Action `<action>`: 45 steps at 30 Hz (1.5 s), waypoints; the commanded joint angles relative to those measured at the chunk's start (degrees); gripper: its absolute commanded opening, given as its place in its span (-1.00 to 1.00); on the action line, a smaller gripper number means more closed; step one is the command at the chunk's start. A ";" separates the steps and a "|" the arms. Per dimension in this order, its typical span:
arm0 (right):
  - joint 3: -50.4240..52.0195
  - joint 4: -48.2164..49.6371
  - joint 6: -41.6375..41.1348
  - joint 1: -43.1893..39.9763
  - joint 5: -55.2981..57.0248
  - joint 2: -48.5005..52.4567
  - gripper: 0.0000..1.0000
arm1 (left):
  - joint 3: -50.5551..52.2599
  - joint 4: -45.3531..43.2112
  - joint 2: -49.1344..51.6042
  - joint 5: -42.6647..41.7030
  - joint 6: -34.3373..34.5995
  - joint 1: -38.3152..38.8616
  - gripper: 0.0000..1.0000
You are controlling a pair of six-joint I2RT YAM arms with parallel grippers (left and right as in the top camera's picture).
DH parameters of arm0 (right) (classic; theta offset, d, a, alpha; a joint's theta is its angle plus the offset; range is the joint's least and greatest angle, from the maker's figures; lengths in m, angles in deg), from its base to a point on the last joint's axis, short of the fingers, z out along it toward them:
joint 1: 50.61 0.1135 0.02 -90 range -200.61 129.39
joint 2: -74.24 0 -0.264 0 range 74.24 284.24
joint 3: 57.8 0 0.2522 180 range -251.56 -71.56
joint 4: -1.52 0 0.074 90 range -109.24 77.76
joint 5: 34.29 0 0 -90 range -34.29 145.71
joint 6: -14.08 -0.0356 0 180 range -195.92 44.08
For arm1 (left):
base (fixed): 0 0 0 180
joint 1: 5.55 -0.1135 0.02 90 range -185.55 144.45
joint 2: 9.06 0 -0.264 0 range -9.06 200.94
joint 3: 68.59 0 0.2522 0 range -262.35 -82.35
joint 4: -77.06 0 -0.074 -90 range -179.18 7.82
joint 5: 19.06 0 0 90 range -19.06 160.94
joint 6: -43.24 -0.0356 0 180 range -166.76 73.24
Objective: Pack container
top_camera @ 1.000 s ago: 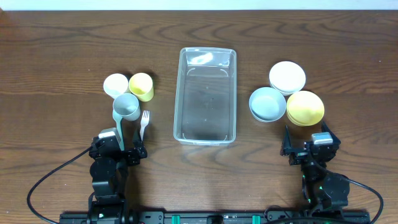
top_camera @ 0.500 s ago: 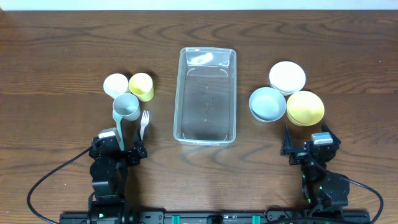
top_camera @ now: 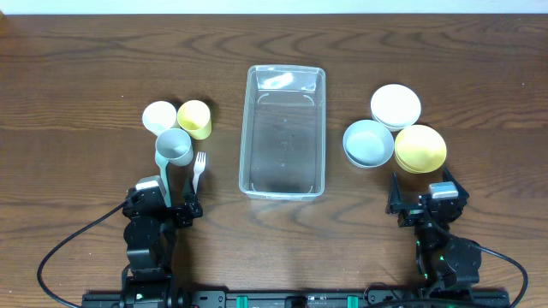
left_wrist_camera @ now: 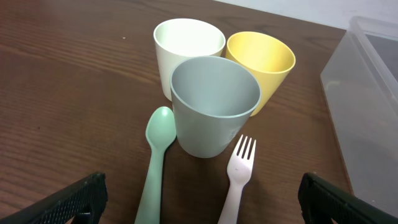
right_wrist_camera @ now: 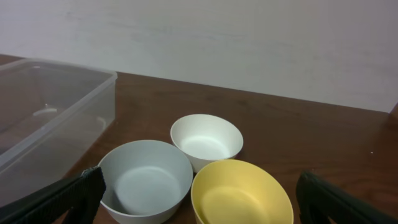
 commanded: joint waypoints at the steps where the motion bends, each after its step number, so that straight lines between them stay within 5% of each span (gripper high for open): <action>1: 0.11 -0.22 -0.09 -0.48 0.39 -0.31 0.99 | 1.42 1.49 -0.20 0.70 -0.52 -0.15 0.96; 8: 0.11 -0.02 -8.92 -0.48 -1.62 -0.31 0.99 | 1.42 1.53 -0.15 0.35 -0.22 -0.13 0.96; 17: 0.11 -0.02 -20.94 -0.48 -2.23 -0.31 0.99 | 1.38 -1.70 0.55 -4.66 12.92 -0.13 0.96; 25: 0.09 0.17 -23.63 -0.48 -6.08 0.74 0.98 | -1.11 -1.73 0.55 -10.12 12.70 -0.13 0.96; 30: -2.21 -0.96 -19.52 -0.48 -12.28 5.53 0.98 | -9.18 1.38 1.81 -10.10 6.29 -0.13 0.96; 35: -10.97 -8.24 -14.73 -0.48 -13.33 14.62 0.99 | -21.22 10.62 8.92 -9.92 3.26 -0.15 0.96; 45: -44.57 -29.03 -10.49 -0.48 -13.11 44.35 0.98 | -44.04 25.53 26.80 -10.38 3.34 -0.13 0.96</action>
